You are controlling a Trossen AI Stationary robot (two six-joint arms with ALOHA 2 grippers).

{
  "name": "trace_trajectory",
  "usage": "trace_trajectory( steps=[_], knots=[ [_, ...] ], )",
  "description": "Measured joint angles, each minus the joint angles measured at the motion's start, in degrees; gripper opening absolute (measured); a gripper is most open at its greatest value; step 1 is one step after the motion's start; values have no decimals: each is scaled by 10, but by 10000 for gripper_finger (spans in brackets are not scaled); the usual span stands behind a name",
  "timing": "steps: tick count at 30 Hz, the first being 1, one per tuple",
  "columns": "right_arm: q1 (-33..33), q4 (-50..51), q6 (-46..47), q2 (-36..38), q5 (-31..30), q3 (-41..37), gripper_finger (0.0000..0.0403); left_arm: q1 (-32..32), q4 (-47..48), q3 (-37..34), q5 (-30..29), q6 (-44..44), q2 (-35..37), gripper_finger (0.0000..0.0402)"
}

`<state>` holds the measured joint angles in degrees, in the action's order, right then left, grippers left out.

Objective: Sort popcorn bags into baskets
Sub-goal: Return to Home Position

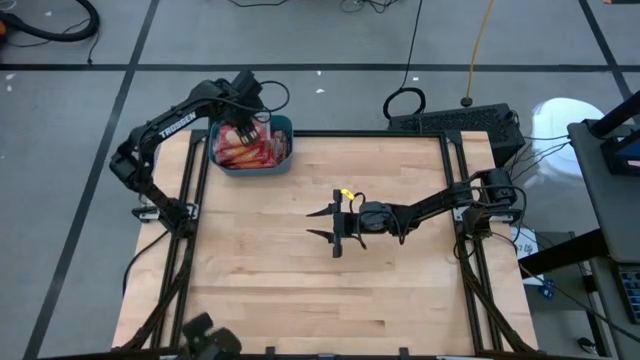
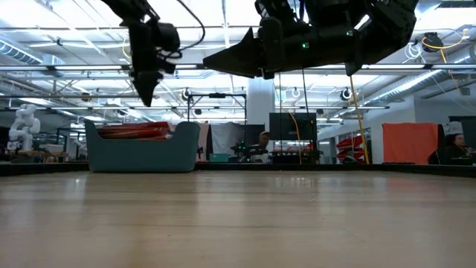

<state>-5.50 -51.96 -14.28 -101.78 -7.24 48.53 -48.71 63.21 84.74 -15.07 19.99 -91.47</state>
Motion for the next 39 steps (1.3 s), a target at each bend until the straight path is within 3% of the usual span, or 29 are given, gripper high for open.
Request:
trace_trajectory(
  steps=[3,7,9,14,19,25,33,39],
  knots=[
    [0,0,-1,0,0,0,173,30,-7,-3,70,-28,34,119],
    [0,1,-1,0,-1,0,173,100,-71,-37,95,-48,118,33],
    [0,0,-2,0,-2,0,173,138,-114,-70,121,-57,169,10],
    [2,0,-20,0,-7,0,173,239,-216,-173,137,-69,288,15],
    [1,13,-31,10,-51,0,167,318,-302,-290,136,-96,393,5],
    [-5,48,-18,63,-62,-26,114,392,-400,-409,116,-125,494,10],
    [-10,53,59,181,-62,-134,10,459,-535,-556,95,-167,560,7],
    [-10,51,101,272,-65,-221,10,496,-650,-638,81,-191,564,5]
  ],
)
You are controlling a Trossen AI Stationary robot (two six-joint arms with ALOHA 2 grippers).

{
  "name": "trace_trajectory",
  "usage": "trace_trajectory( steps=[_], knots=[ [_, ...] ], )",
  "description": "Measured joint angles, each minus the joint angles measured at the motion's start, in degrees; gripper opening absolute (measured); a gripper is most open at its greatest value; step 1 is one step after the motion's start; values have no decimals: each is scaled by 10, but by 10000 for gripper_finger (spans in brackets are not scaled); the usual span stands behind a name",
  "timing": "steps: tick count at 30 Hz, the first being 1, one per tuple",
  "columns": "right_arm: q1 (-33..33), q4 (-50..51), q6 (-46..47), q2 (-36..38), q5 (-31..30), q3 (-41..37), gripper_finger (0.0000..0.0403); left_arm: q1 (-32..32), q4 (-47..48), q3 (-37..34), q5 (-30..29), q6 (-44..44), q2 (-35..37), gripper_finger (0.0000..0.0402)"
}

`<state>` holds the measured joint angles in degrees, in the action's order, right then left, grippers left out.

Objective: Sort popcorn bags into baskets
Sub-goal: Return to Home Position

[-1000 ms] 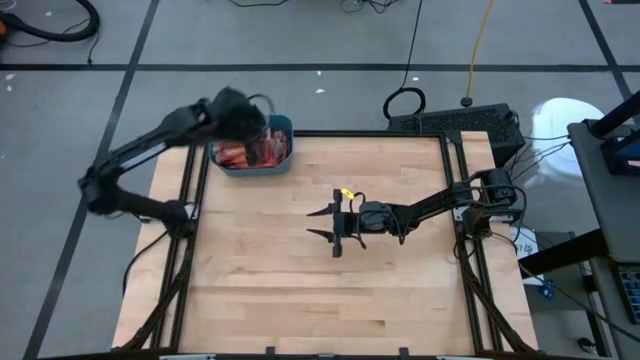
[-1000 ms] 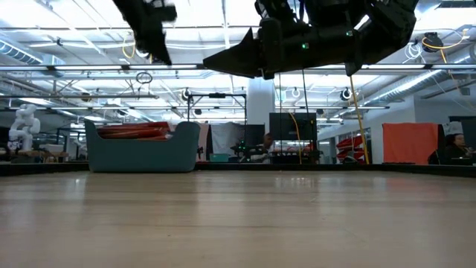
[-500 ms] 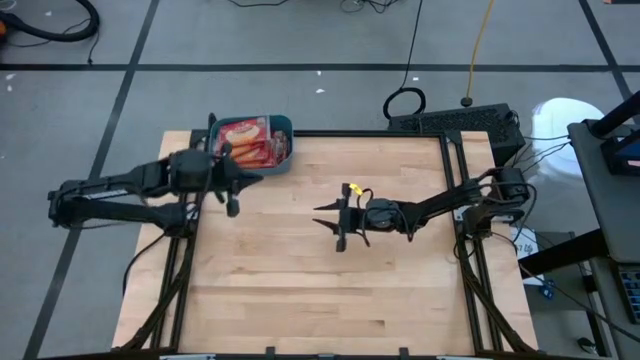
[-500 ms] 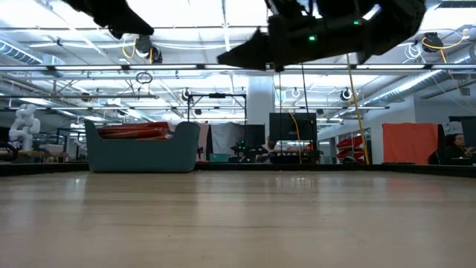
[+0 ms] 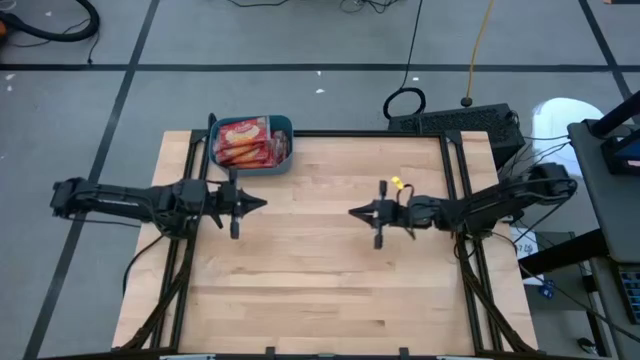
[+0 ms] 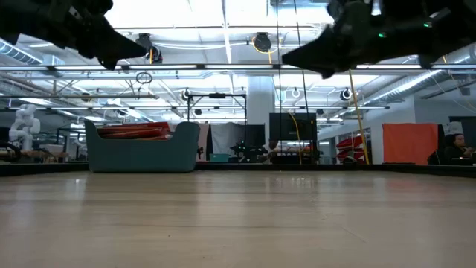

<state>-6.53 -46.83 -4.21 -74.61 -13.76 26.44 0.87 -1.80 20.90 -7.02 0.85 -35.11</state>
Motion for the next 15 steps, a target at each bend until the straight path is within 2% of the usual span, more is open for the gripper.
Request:
trace_trajectory(
  steps=[7,15],
  knots=[
    [2,-2,3,116,-1,-100,1,31,-19,-32,-54,-21,0,9],
    [2,-40,-1,227,0,-211,1,49,-29,-58,-60,-26,0,10]
  ],
)
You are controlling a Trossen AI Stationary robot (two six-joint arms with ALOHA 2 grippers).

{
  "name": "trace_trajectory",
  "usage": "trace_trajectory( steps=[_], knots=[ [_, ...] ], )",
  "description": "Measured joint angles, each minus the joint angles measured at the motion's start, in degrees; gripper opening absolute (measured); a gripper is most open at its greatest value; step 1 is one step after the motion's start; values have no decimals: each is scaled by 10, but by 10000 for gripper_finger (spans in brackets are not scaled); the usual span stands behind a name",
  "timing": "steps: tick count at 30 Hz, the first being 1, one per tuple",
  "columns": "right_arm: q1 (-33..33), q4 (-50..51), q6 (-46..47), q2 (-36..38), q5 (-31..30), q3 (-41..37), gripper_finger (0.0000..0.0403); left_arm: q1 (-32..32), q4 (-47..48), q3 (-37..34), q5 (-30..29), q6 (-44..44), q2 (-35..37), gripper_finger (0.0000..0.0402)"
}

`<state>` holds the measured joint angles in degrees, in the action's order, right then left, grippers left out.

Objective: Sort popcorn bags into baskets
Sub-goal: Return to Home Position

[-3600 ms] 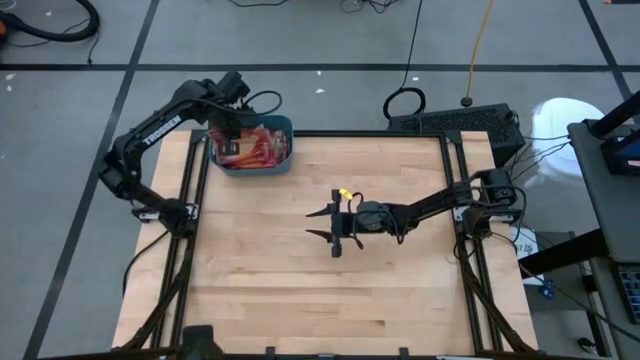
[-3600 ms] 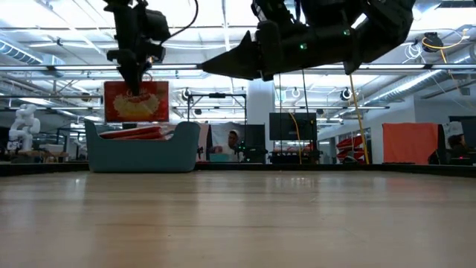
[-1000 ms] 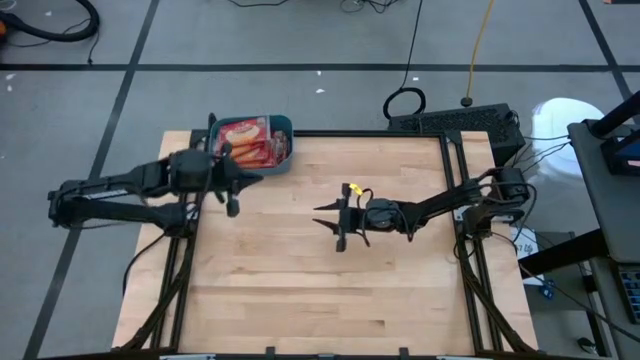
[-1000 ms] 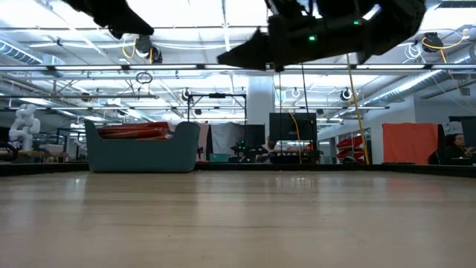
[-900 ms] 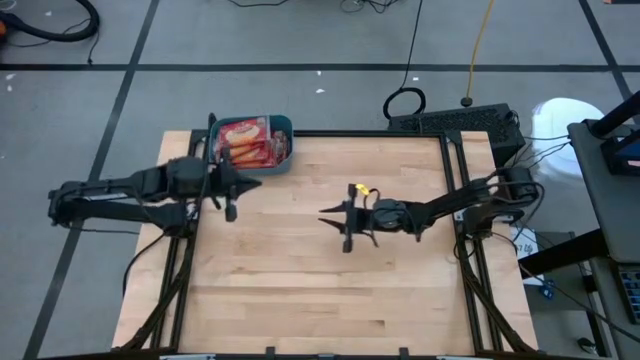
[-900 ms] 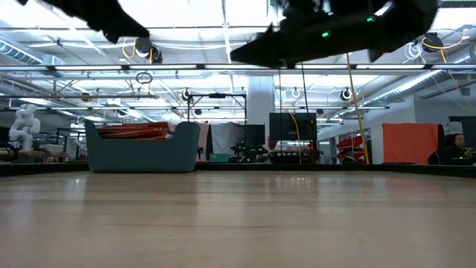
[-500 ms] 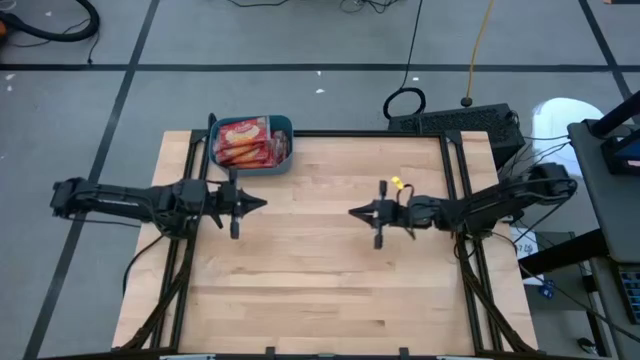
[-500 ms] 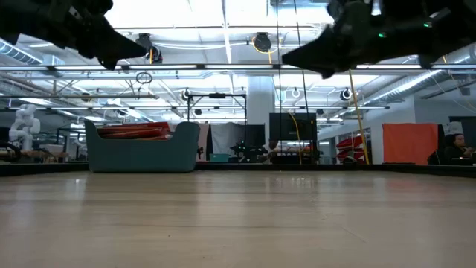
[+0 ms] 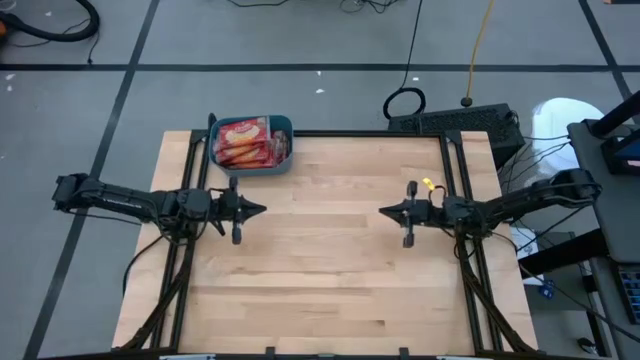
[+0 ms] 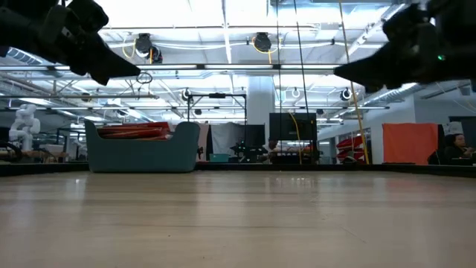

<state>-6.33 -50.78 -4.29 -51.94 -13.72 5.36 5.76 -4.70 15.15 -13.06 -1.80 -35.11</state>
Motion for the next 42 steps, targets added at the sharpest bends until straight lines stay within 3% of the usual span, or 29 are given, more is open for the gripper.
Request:
trace_trajectory(
  steps=[6,15,34,42],
  knots=[
    [0,-5,-3,51,2,-43,0,4,-9,-15,0,9,0,4],
    [0,7,-21,58,3,-44,0,7,-121,-85,9,7,5,10],
    [0,14,-72,71,2,-45,0,57,-53,-96,11,51,150,7],
    [0,28,-69,71,2,-45,0,59,-108,-146,12,59,180,12]
  ],
)
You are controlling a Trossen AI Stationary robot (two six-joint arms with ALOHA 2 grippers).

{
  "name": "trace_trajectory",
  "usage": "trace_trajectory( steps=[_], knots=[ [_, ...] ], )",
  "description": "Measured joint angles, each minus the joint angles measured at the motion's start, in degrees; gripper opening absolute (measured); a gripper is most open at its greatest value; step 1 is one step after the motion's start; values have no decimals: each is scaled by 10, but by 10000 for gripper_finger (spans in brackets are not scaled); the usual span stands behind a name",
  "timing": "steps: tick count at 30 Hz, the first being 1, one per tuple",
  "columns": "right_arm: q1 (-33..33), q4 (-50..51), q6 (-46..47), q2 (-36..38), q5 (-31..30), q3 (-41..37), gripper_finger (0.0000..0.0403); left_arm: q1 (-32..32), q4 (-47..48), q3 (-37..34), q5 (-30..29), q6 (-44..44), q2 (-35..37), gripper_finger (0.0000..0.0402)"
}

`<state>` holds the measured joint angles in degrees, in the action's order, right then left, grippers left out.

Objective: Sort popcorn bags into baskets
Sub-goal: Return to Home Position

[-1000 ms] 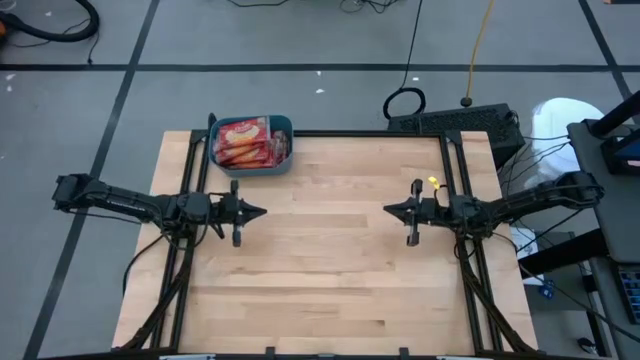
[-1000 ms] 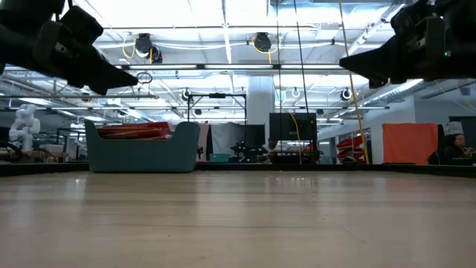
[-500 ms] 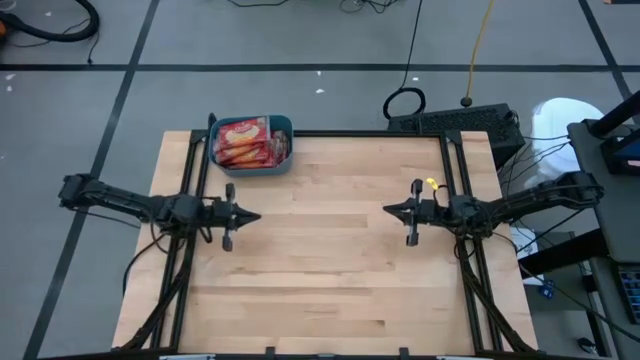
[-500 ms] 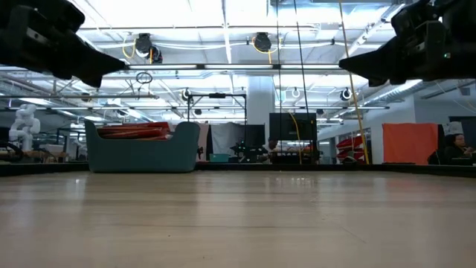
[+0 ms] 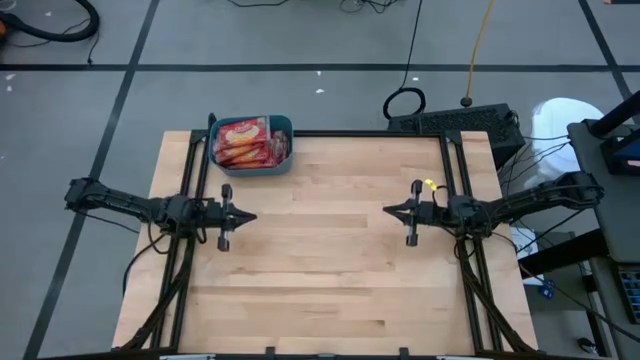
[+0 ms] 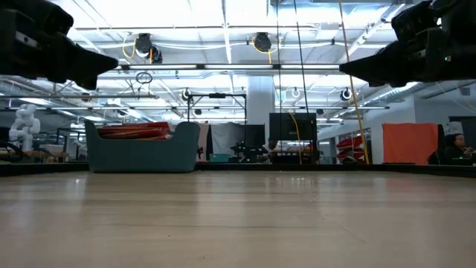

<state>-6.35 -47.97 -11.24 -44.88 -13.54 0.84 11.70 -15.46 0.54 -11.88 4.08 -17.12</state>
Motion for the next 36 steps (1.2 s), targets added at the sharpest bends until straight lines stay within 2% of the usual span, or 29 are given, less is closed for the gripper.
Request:
trace_trajectory(
  steps=[8,24,31,36],
  knots=[
    [-1,63,13,34,0,0,0,-1,31,0,0,29,12,8],
    [-1,279,34,264,1,0,0,-1,115,0,0,50,171,14],
    [-1,341,41,324,2,0,0,-27,115,0,-5,58,170,7],
    [-1,373,28,343,2,0,0,-49,127,1,16,52,170,8]
  ],
)
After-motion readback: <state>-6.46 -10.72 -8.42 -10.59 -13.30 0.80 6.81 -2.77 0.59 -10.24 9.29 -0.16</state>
